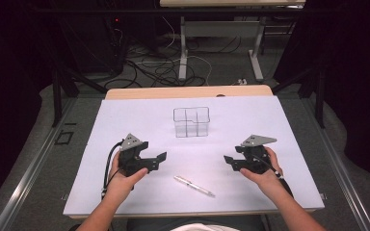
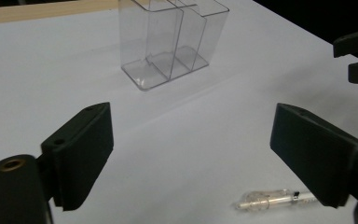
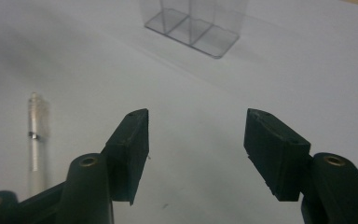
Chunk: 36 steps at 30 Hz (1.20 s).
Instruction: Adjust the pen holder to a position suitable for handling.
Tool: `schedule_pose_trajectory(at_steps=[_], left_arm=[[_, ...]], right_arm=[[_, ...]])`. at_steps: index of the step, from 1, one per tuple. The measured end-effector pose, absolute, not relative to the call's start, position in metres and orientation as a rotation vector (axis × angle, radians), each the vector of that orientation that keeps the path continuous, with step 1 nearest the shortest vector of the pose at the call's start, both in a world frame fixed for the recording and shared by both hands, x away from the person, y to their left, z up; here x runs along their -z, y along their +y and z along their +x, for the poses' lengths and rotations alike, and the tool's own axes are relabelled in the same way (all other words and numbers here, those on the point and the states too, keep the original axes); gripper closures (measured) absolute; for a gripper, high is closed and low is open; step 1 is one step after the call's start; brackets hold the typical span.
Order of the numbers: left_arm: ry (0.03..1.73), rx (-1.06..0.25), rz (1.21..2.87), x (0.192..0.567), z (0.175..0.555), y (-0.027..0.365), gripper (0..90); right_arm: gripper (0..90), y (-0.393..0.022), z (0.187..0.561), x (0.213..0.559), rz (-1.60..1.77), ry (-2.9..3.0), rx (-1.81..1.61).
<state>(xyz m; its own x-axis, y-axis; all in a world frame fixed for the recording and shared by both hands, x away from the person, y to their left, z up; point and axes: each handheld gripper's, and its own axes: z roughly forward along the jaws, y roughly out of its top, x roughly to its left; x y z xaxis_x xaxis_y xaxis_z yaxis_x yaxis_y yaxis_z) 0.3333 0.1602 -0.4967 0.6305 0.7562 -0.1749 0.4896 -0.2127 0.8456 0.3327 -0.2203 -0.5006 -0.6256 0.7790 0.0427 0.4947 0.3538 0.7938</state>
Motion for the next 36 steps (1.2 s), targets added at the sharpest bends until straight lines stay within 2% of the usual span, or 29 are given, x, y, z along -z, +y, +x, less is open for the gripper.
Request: schedule_pose_trajectory(at_steps=[1,5,9,12,21,36], left_arm=[[1.005,-0.327,1.858,0.497,0.331,0.159,8.6],[0.989,-0.336,1.870,0.495,0.325,0.161,5.6],[0.973,-0.361,1.890,0.495,0.320,0.164,3.0],[0.971,-0.352,1.888,0.496,0.318,0.167,2.8],[0.962,-0.380,1.903,0.501,0.320,0.170,2.9],[0.961,-0.373,1.927,0.509,0.331,0.168,3.0]], right_arm=[[40.9,-0.211,0.329,0.500,1.104,2.309,-1.170],[40.9,-0.198,0.320,0.500,1.064,2.368,-1.172],[47.4,-0.192,0.314,0.502,1.075,2.419,-1.208],[52.0,-0.184,0.306,0.505,1.078,2.456,-1.219],[55.6,-0.168,0.291,0.508,1.004,2.507,-1.183],[60.2,-0.148,0.291,0.527,0.936,2.630,-1.148]])
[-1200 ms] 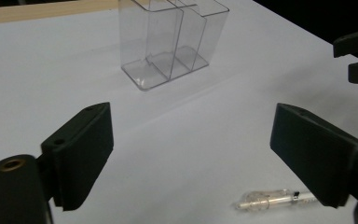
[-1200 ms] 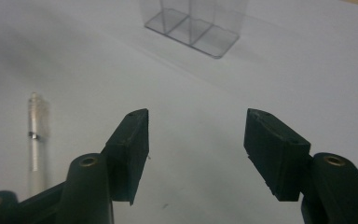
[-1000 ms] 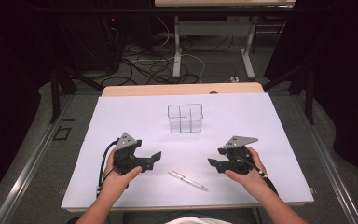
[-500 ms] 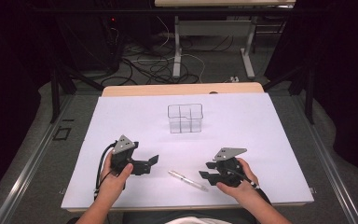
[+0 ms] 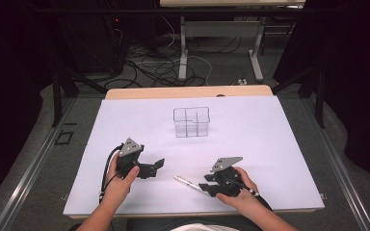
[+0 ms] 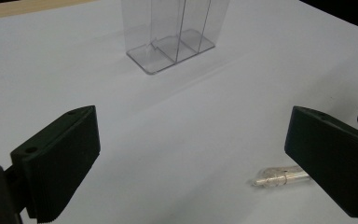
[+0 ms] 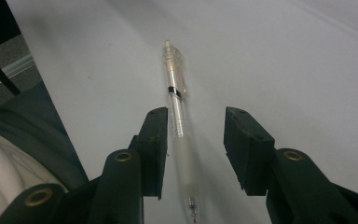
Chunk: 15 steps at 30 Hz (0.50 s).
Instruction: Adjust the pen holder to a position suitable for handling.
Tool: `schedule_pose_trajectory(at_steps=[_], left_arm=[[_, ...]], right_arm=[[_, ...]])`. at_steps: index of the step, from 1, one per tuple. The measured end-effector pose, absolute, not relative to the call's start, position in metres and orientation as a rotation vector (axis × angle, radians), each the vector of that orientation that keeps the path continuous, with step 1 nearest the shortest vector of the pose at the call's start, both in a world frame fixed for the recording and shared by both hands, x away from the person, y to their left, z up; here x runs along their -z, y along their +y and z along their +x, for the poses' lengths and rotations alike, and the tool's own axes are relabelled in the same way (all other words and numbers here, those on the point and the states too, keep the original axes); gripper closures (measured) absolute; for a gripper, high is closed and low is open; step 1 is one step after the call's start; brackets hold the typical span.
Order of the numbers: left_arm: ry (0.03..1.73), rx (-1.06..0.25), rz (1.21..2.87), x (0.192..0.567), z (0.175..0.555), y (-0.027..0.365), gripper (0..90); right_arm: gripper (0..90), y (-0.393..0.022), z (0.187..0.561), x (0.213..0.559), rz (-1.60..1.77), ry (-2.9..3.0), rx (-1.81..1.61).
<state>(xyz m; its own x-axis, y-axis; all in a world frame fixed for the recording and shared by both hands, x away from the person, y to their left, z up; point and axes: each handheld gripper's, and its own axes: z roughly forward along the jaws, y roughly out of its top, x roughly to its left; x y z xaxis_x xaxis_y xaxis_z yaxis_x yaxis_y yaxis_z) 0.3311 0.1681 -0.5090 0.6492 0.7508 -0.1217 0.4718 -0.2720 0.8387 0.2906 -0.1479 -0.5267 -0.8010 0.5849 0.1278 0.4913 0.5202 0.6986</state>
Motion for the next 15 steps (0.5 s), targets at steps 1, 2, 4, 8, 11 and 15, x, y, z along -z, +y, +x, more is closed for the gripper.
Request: schedule_pose_trajectory(at_steps=[1,2,4,8,11,15], left_arm=[[0.964,-0.382,1.918,0.510,0.331,0.168,3.1],[0.962,-0.375,1.932,0.509,0.331,0.169,3.0],[0.964,-0.372,1.932,0.510,0.332,0.169,3.1],[0.965,-0.369,1.935,0.511,0.332,0.168,3.2],[0.963,-0.375,1.935,0.511,0.332,0.167,3.2],[0.959,-0.364,1.948,0.511,0.331,0.167,3.2]], right_arm=[[61.1,-0.146,0.290,0.527,0.932,2.633,-1.159],[61.5,-0.145,0.289,0.527,0.929,2.641,-1.146],[63.1,-0.142,0.288,0.528,0.922,2.655,-1.133],[66.3,-0.137,0.286,0.533,0.902,2.687,-1.092],[68.9,-0.134,0.286,0.537,0.896,2.708,-1.050],[70.7,-0.132,0.286,0.540,0.889,2.725,-1.006]])
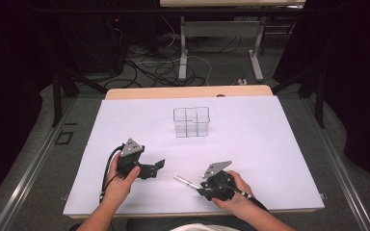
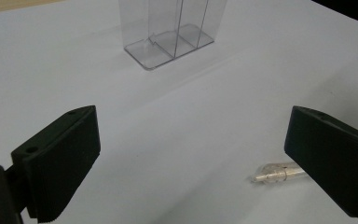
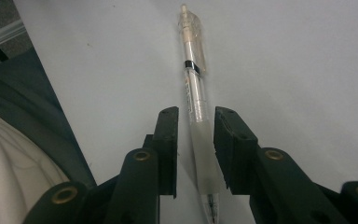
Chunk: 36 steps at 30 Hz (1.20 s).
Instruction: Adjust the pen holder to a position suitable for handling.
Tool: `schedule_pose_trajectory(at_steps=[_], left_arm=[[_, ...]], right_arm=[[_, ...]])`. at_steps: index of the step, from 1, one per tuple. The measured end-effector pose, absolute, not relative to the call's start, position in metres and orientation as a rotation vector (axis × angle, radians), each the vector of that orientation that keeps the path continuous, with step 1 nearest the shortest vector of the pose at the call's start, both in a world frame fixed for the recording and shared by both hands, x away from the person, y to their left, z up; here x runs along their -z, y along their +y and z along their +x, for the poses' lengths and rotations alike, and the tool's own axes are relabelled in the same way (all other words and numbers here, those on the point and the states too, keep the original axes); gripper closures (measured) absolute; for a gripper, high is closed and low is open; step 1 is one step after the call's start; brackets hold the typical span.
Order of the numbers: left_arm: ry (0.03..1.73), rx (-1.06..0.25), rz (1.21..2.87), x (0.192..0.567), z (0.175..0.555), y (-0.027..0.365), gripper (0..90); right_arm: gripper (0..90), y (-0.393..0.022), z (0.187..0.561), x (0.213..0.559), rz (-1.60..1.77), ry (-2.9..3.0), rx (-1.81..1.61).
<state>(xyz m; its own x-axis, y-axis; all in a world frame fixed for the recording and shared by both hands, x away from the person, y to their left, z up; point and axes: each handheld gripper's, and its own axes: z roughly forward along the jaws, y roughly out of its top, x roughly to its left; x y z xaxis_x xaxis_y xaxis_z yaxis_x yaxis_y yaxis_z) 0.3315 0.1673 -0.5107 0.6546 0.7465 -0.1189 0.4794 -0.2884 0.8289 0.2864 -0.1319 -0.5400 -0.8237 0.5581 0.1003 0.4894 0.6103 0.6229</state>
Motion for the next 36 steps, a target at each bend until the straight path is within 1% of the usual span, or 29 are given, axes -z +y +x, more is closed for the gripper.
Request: schedule_pose_trajectory(at_steps=[6,13,17,24,36], left_arm=[[0.960,-0.367,1.946,0.5110,0.3314,0.1669,3.3],[0.960,-0.370,1.939,0.5115,0.3311,0.1655,3.3],[0.957,-0.362,1.951,0.5108,0.3308,0.1660,3.3],[0.949,-0.374,1.947,0.5109,0.3307,0.1646,3.3],[0.933,-0.379,1.964,0.5112,0.3307,0.1628,3.2]], right_arm=[[71.2,-0.1315,0.2878,0.5450,0.908,2.743,-0.963],[77.5,-0.1317,0.2889,0.5467,0.889,2.741,-0.937],[79.6,-0.1310,0.2884,0.5464,0.891,2.744,-0.929],[79.9,-0.1298,0.2889,0.5455,0.845,2.753,-0.913],[80.2,-0.1362,0.2954,0.5382,0.864,2.724,-0.944]])
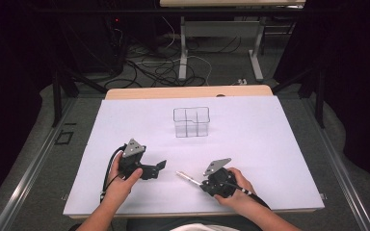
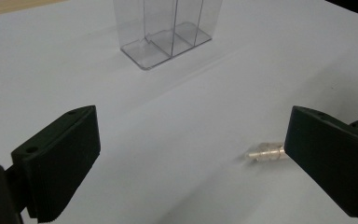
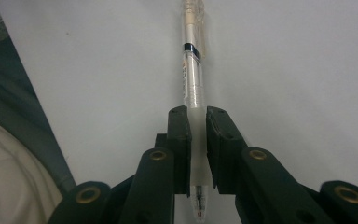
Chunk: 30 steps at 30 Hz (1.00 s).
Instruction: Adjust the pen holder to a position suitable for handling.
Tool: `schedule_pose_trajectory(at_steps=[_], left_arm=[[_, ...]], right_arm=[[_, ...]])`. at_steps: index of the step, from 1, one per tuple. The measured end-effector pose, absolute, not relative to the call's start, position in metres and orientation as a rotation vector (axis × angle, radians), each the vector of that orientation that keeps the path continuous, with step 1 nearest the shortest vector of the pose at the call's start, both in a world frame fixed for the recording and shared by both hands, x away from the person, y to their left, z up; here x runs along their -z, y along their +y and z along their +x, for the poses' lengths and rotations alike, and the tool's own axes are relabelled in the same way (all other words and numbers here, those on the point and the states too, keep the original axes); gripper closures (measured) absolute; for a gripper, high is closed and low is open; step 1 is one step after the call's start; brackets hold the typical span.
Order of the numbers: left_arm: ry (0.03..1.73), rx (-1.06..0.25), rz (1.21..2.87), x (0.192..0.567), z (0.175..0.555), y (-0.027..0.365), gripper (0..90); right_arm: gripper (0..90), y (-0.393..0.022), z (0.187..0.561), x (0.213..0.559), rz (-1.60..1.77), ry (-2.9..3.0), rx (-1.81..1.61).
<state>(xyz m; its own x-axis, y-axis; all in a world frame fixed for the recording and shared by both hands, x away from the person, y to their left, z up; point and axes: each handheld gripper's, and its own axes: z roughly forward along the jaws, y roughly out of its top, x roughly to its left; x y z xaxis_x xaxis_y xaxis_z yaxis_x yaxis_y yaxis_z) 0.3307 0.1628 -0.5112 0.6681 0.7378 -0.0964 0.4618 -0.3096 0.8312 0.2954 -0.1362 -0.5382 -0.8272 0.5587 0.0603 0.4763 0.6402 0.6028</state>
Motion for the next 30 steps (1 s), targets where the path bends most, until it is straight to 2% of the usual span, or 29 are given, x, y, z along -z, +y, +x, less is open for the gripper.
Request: schedule_pose_trajectory(at_steps=[5,11,18,25,30], left_arm=[[0.921,-0.373,1.952,0.510,0.330,0.160,2.4],[0.898,-0.429,1.986,0.511,0.331,0.152,0.0],[0.864,-0.411,2.001,0.507,0.331,0.144,0.0],[0.856,-0.410,2.013,0.507,0.330,0.145,0.0],[0.864,-0.424,2.022,0.506,0.331,0.146,0.0]], right_arm=[[80.2,-0.144,0.303,0.534,0.838,2.696,-0.956],[80.2,-0.151,0.314,0.527,0.813,2.653,-0.970],[80.1,-0.154,0.329,0.516,0.693,2.590,-0.917],[80.1,-0.150,0.338,0.505,0.490,2.454,-0.853],[80.1,-0.143,0.331,0.500,0.213,2.326,-0.693]])
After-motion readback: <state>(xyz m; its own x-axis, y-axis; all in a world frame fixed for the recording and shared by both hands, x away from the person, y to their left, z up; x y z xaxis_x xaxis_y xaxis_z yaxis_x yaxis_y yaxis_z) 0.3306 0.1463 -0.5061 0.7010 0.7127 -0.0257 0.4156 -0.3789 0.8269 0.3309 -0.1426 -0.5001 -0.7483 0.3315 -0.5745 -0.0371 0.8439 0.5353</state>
